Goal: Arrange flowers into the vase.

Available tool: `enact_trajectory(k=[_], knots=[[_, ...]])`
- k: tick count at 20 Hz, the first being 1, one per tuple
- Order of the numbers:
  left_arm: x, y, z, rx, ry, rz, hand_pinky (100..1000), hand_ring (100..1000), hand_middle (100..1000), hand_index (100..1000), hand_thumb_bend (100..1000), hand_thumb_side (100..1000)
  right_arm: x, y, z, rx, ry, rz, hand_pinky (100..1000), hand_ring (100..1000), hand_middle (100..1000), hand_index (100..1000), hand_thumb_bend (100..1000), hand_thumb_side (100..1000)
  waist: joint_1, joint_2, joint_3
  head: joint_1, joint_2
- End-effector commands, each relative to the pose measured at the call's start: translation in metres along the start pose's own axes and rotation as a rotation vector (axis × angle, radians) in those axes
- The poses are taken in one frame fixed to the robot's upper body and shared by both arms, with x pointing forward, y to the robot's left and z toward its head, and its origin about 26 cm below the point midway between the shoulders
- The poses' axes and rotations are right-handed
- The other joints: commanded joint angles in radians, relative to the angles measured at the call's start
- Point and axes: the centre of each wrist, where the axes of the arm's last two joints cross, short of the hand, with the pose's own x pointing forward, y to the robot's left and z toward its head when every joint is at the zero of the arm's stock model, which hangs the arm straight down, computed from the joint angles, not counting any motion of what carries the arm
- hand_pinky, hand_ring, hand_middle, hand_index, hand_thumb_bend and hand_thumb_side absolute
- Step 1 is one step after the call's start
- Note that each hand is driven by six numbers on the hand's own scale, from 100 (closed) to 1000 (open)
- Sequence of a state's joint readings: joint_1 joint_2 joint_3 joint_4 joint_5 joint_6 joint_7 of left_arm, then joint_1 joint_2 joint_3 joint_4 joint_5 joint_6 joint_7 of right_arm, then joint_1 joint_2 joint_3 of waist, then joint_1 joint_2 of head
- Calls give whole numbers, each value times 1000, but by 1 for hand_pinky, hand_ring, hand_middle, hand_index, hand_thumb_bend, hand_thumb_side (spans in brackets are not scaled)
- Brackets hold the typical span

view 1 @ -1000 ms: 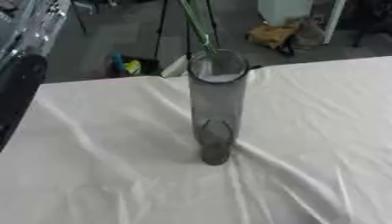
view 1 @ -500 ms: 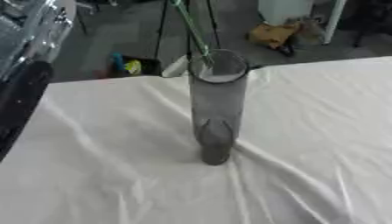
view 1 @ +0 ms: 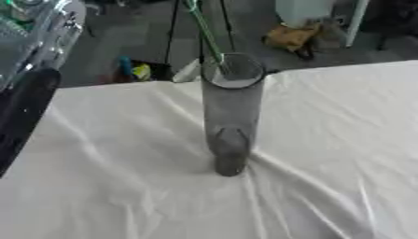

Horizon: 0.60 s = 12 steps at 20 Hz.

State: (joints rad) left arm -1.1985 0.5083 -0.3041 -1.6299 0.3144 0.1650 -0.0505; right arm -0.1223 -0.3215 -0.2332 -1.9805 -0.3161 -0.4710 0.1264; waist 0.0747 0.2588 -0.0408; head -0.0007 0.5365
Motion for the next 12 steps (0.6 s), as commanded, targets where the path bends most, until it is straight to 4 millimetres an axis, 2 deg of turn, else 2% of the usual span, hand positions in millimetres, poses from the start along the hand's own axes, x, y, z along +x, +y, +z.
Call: enact_trajectory(k=[1,12], knots=[[8,4,-2,5,-30,-26,100,100,100,367,100,599,6,-1,-6,18,-26,10,786,912,320,487,100,1000,4,-22,0,4,-1],[4,1,-3,-5,-25,-36,100,100,100,368,100,602,5,1,-7,25,-30,17,789,922,317,487,100,1000,4,-4,-3,7,-9]])
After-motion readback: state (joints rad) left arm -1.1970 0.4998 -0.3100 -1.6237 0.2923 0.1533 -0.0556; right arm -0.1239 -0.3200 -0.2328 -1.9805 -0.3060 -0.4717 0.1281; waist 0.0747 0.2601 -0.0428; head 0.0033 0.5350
